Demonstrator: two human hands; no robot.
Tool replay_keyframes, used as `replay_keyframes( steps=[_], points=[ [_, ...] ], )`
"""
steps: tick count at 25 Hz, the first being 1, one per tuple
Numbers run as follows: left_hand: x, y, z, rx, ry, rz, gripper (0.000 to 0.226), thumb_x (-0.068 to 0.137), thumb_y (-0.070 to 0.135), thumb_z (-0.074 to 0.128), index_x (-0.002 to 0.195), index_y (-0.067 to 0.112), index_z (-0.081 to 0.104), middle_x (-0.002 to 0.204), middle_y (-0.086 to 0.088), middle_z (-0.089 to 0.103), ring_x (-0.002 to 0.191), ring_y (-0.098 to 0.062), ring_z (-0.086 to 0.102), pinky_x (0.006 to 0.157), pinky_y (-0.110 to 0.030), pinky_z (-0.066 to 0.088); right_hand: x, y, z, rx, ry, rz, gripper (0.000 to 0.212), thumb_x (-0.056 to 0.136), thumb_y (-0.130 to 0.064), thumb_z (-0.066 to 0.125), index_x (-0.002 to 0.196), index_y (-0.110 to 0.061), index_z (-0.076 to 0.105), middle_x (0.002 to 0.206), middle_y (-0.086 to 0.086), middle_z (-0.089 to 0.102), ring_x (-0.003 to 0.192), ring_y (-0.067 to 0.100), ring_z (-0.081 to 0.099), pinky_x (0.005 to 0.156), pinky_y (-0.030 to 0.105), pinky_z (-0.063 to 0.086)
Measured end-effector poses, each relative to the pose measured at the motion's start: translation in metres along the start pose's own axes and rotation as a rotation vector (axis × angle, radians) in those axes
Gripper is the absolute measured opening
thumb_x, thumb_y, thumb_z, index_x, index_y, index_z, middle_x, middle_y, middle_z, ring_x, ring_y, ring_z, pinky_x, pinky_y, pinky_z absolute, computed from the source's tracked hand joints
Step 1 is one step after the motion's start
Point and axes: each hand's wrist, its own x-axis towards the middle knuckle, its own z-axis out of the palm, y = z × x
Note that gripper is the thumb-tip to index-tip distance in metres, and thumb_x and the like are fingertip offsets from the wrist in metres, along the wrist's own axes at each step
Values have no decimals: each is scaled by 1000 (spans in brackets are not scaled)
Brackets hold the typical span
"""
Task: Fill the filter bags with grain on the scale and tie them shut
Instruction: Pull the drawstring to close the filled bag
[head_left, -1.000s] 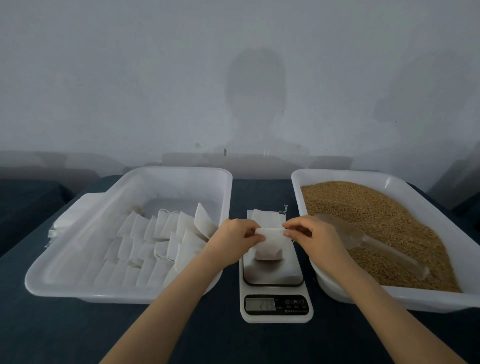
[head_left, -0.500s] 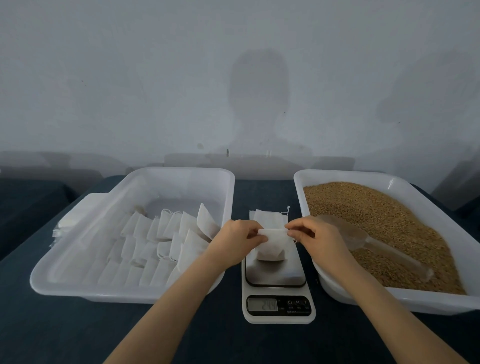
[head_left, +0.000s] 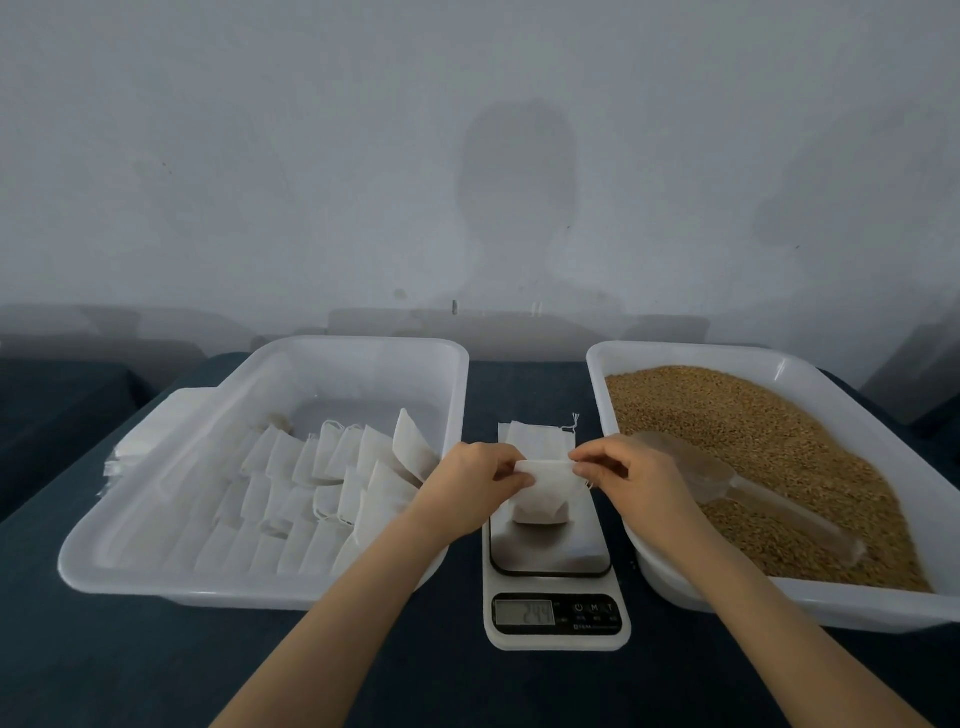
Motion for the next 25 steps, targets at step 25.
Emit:
replay_keyframes(
  steps=[25],
  points=[
    [45, -95, -158, -217, 451, -483, 17, 91, 16, 61, 94, 1, 68, 84, -15, 69, 79, -30, 67, 69, -34, 56, -2, 2, -2, 76, 85, 35, 21, 91, -23, 51, 97, -42, 58, 83, -14, 66, 71, 1, 62, 67, 23, 50]
  ],
)
